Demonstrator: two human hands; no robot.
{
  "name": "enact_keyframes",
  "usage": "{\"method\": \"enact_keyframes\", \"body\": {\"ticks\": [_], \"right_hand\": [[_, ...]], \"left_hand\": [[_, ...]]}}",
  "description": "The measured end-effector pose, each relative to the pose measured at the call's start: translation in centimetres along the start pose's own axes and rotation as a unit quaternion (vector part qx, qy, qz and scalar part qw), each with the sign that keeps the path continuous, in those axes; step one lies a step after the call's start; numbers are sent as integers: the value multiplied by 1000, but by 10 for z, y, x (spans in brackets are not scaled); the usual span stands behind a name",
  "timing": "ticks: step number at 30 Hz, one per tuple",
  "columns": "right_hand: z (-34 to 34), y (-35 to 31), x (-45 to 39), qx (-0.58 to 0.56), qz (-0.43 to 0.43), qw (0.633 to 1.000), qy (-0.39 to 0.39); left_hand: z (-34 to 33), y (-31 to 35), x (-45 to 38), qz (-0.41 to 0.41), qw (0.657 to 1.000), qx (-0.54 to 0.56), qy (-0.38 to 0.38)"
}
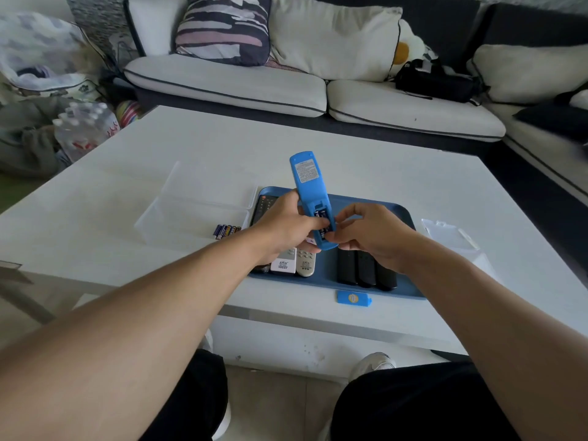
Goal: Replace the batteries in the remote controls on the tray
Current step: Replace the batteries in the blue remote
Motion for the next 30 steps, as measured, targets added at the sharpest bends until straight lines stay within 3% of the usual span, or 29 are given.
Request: {"method": "enact_keyframes", "body": {"ticks": [5,7,12,18,26,28,30], "right_hand": [[6,-7,3,104,46,993,42],[12,-13,15,209,64,974,51],[-5,24,35,495,23,866,-66],[-19,55,44,613,30,789,-13],[-50,55,57,733,133,667,-20],[-55,49,56,731,151,665,-6],[-51,40,56,672,159,723,18]], "left_hand": [[4,-6,-4,15,999,-6,34],[6,-11,-5,31,999,-11,34],[7,-18,-2,43,999,-23,17],[5,-26,4,72,997,10,-28],[14,-25,13,143,979,142,6],[16,-25,16,156,974,164,21],[17,-25,17,162,971,172,24]]}}
Point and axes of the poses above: each hand's wrist, its own x-axis away from the middle knuckle, its own z-axis out of the back of the hand, y = z × x, the point moved 8 cm from there along -x, towards the middle knuckle, and after that the axes turned 3 degrees about x, right-handed, at the moved point
